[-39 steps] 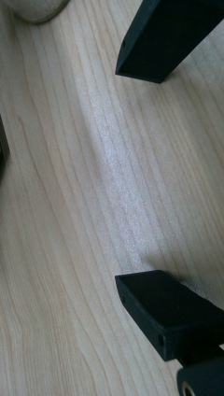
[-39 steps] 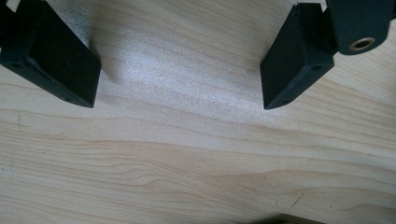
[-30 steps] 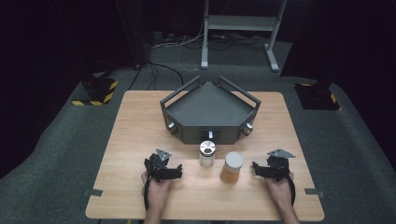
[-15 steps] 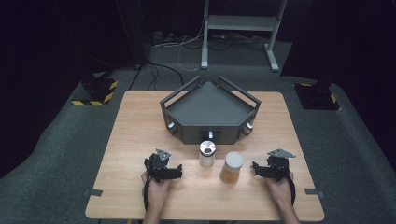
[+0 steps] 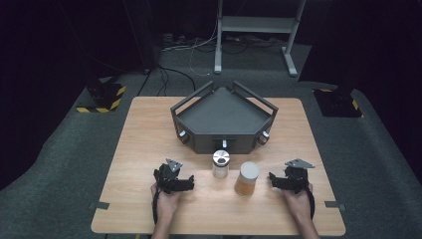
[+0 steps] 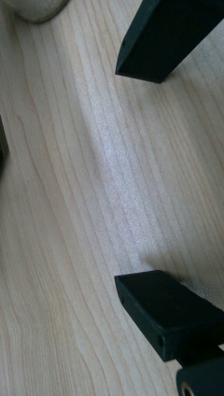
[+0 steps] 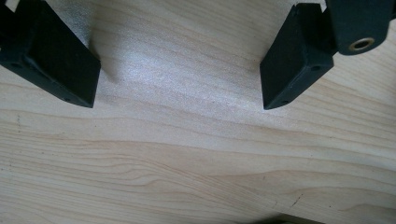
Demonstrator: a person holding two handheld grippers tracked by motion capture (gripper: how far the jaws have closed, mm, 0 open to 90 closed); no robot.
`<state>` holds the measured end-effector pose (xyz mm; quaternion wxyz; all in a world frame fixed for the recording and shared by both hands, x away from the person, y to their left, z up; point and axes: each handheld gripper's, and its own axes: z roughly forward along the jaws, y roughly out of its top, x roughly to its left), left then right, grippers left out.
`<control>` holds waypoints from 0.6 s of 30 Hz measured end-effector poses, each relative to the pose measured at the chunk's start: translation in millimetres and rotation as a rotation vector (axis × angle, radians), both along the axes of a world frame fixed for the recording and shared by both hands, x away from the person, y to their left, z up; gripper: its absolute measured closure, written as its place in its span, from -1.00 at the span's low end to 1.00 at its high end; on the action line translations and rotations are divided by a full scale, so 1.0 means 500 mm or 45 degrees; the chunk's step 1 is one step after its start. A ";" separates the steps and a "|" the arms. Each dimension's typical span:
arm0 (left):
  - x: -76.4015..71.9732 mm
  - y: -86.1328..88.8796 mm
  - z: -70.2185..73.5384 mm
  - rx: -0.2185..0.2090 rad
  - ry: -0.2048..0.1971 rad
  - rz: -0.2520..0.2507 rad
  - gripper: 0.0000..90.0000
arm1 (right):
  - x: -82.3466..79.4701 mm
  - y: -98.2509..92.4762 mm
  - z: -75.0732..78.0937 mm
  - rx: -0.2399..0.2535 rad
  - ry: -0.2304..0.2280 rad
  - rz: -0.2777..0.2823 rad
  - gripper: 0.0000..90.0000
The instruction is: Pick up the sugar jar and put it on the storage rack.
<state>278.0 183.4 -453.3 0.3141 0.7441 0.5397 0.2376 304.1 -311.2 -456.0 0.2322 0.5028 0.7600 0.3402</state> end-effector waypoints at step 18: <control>0.004 -0.012 0.004 0.008 0.015 0.018 -0.99 | 0.000 0.000 0.000 -0.001 0.000 -0.001 -0.73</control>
